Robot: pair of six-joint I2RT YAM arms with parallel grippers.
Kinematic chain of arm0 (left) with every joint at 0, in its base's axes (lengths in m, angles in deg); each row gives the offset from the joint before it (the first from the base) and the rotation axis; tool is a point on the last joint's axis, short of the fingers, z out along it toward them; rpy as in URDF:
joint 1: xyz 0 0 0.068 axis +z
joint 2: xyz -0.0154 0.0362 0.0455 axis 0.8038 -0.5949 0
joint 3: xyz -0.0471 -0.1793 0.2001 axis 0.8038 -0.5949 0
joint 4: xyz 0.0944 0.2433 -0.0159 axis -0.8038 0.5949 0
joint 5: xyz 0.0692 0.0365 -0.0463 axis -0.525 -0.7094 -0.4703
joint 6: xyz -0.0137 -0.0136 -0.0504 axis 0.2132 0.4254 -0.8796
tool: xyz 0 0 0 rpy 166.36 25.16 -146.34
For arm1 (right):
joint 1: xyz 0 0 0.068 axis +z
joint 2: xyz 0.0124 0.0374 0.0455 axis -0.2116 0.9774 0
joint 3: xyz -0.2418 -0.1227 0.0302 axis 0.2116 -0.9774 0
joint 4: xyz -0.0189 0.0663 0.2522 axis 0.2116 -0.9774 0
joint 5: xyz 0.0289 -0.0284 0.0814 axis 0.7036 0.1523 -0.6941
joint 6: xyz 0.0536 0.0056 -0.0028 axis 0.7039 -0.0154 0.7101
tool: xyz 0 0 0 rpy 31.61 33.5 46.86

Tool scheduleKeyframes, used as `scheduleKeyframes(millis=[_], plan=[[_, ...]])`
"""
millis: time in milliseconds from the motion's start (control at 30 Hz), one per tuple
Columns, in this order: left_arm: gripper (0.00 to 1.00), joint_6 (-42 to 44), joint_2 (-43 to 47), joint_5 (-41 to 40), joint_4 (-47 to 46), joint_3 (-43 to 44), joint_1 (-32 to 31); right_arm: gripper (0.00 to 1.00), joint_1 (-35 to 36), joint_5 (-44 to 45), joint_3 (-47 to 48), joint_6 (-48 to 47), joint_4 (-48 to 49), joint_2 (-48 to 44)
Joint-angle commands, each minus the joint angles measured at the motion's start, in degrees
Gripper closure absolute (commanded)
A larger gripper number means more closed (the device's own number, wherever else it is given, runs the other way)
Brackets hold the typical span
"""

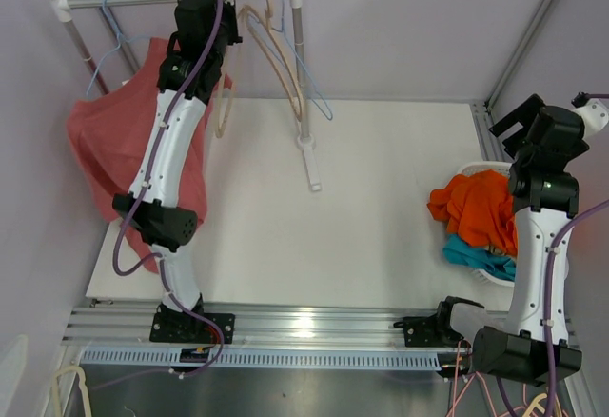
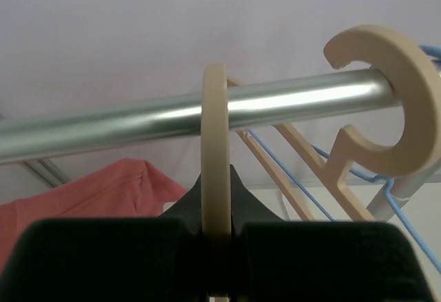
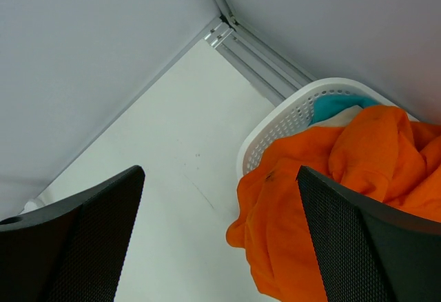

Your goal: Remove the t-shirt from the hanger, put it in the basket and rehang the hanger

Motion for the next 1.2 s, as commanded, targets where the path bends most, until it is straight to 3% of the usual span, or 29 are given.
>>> scheduleKeyframes(millis=[0,733,800,833,933,1033,1167], plan=[[0.99,1.9,-1.8,-2.2,-2.8,4.4,-0.5,0.03,0.5,-2.1,-1.3,0.0,3.3,-2.2],[0.99,-5.5,2.3,9.6,-2.4,-5.7,-0.5,0.03,1.8,-2.4,-3.3,0.3,3.9,-4.1],[0.80,-5.8,2.8,10.9,-1.8,-6.0,-0.5,0.03,1.8,-2.6,-3.3,0.3,3.7,-4.1],[0.65,-6.3,3.0,11.5,-1.6,-6.2,-0.5,0.02,1.7,-2.5,-3.2,0.3,3.6,-4.2],[0.47,-7.4,5.3,12.6,-0.7,-7.1,-0.5,0.01,1.7,-2.7,-3.0,0.3,3.7,-4.1],[0.44,-7.5,9.7,12.6,-2.5,-10.5,-0.5,0.01,1.8,-3.3,-2.8,0.5,3.8,-4.2],[0.43,-7.3,12.0,13.3,0.7,-7.8,-0.4,0.01,1.9,-4.5,-2.4,1.1,3.9,-4.2]])
